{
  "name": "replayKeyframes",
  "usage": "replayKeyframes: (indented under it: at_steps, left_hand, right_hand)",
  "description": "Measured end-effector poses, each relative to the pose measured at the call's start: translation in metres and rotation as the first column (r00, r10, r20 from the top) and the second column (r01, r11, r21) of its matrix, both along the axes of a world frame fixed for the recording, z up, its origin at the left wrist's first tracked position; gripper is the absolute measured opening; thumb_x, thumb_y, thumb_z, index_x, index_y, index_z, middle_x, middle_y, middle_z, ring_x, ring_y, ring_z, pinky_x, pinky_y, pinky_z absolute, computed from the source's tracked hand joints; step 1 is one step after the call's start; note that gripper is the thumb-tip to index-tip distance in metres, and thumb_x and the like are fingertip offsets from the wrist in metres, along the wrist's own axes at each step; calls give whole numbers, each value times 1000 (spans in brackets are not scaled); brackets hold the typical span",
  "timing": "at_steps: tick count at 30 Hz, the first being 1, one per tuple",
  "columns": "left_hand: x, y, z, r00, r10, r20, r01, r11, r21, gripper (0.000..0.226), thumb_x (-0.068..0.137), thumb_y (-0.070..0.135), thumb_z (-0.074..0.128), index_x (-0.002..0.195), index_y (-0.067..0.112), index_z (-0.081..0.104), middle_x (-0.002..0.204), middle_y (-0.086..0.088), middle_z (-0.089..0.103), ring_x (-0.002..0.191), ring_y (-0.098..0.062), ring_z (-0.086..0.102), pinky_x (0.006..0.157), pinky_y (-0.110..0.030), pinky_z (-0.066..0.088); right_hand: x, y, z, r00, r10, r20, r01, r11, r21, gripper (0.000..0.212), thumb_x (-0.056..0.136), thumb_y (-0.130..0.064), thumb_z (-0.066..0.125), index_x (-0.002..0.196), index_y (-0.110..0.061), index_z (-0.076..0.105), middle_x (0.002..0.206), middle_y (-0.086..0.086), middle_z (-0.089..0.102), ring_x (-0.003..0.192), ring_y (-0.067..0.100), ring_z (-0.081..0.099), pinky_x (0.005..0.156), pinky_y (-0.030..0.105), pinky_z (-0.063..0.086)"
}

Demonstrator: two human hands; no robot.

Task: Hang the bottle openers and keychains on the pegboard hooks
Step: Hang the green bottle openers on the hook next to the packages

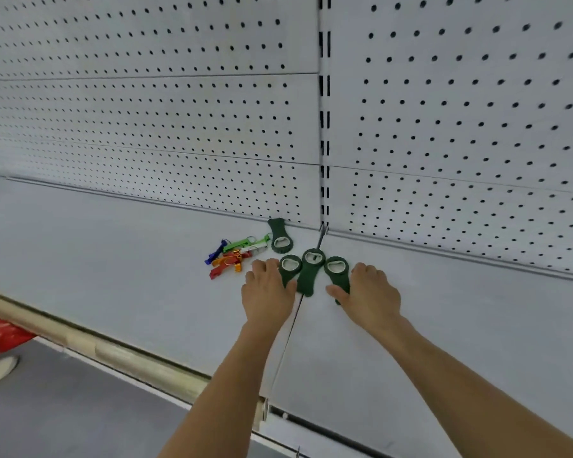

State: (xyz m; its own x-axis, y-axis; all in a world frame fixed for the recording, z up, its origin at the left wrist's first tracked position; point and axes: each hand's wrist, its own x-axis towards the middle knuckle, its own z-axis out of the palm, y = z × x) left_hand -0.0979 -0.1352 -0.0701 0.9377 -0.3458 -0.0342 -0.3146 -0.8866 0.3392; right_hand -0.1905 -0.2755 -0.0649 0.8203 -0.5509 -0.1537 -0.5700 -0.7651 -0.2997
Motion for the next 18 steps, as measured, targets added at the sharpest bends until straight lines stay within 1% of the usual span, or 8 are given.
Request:
replayKeyframes:
  at_steps: [3, 8, 9, 11, 13, 14, 16, 18]
  left_hand:
    - [16, 2, -4, 990, -139, 0, 138, 985, 100, 46, 94, 32, 55, 133, 13, 40, 128, -11, 47, 116, -29, 45, 93, -37, 45]
    - [46, 9, -1, 961, -215, -172, 222, 975, 18, 51, 87, 23, 65, 131, 14, 39, 123, -10, 54, 110, -27, 51, 89, -35, 46]
    - [49, 10, 1, 951, -210, -229, 210, 977, -22, 52, 86, 21, 66, 130, 13, 39, 121, -10, 56, 107, -25, 52, 88, -34, 48]
    - [50, 13, 4, 929, -202, -309, 185, 979, -84, 47, 88, 15, 62, 130, 12, 40, 118, -9, 57, 101, -23, 53, 86, -35, 51]
    - [47, 16, 4, 916, -228, -331, 208, 973, -97, 36, 93, 14, 55, 127, 12, 44, 115, -10, 58, 98, -23, 55, 84, -35, 51]
    - [45, 18, 4, 913, -248, -323, 221, 968, -118, 28, 95, 14, 52, 122, 13, 47, 112, -10, 59, 95, -22, 56, 82, -34, 50]
    - [35, 23, 4, 905, -268, -330, 187, 948, -256, 12, 96, 15, 50, 108, 15, 52, 101, -7, 61, 85, -20, 56, 77, -34, 49]
    - [19, 27, 10, 883, -279, -378, 96, 894, -437, 7, 96, 15, 50, 101, 14, 55, 93, -5, 62, 79, -19, 58, 76, -38, 51]
  right_hand:
    - [9, 9, -3, 998, -47, -39, 45, 998, -51, 52, 92, -51, 52, 117, -6, 47, 116, 8, 53, 110, 24, 49, 67, 31, 40]
    - [15, 16, -2, 984, -162, -70, 165, 985, 41, 38, 93, -33, 55, 116, -3, 46, 118, 12, 48, 113, 26, 46, 71, 31, 39]
    - [15, 17, -2, 981, -181, -62, 186, 980, 72, 33, 92, -28, 55, 113, -4, 46, 114, 12, 50, 108, 26, 48, 69, 30, 38]
    - [14, 20, -2, 978, -200, -49, 205, 972, 112, 18, 92, -19, 52, 102, -8, 41, 95, 7, 52, 87, 23, 52, 60, 28, 37]
    - [9, 26, -1, 980, -191, -48, 195, 975, 108, 15, 94, -17, 48, 102, -9, 38, 78, 1, 48, 72, 20, 49, 53, 28, 33]
    - [5, 29, 0, 981, -189, -36, 192, 975, 112, 16, 95, -18, 46, 105, -9, 38, 76, 1, 47, 70, 21, 49, 54, 29, 33]
    - [-4, 33, -1, 977, -213, 30, 205, 964, 169, 15, 96, -19, 44, 108, -12, 38, 81, 3, 52, 70, 22, 51, 58, 31, 38]
    - [-18, 38, 0, 953, -275, 124, 226, 923, 312, 12, 96, -20, 45, 104, -15, 38, 86, 5, 58, 70, 25, 57, 63, 37, 49]
